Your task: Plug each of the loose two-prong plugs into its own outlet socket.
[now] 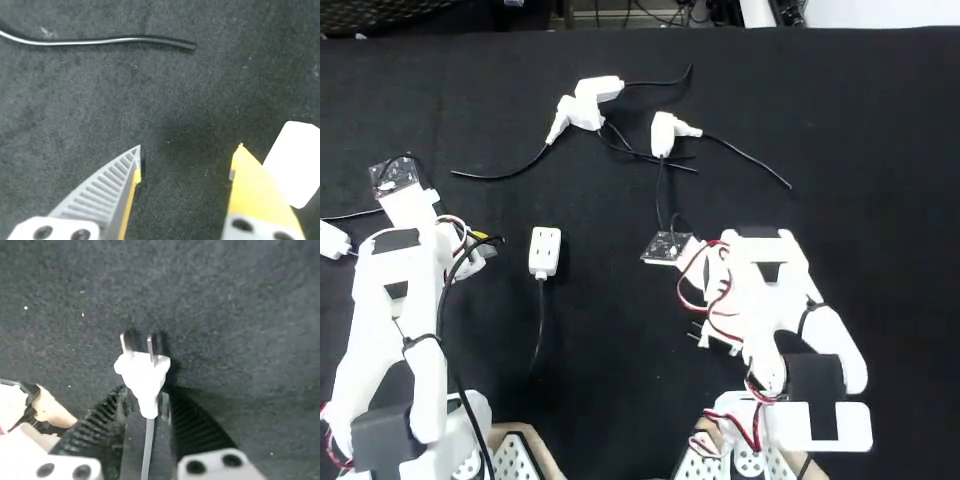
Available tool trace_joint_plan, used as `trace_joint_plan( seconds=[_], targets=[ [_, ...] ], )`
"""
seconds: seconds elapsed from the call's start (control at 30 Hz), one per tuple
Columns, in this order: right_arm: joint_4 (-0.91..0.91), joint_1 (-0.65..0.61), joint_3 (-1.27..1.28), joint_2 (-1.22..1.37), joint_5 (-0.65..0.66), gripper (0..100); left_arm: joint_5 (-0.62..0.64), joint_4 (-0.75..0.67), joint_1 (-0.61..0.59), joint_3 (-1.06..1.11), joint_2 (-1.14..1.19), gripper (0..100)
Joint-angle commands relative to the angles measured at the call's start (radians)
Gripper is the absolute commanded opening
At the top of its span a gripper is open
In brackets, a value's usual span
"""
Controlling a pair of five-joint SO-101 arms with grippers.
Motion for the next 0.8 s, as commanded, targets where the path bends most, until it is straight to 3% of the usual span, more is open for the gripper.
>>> trace_joint_plan(
  seconds=[0.0, 0.1, 0.4, 0.57, 0.77],
  targets=[
    [-0.009, -0.029, -0.018, 0.001, -0.014, 11.6, 0.009, -0.012, 0.008, -0.013, -0.032, 29],
    [-0.012, -0.038, -0.030, 0.001, -0.014, 15.8, 0.009, -0.012, 0.008, -0.013, -0.032, 29],
    [-0.012, -0.173, -0.056, 0.001, -0.107, 15.8, 0.009, -0.012, 0.008, -0.013, -0.032, 29],
    [-0.014, -0.189, -0.053, 0.004, -0.112, 15.8, 0.009, -0.012, 0.008, -0.012, -0.032, 29],
    [-0.005, -0.187, -0.056, 0.002, -0.112, 0.8, 0.009, -0.012, 0.007, -0.012, -0.032, 29]
  ],
)
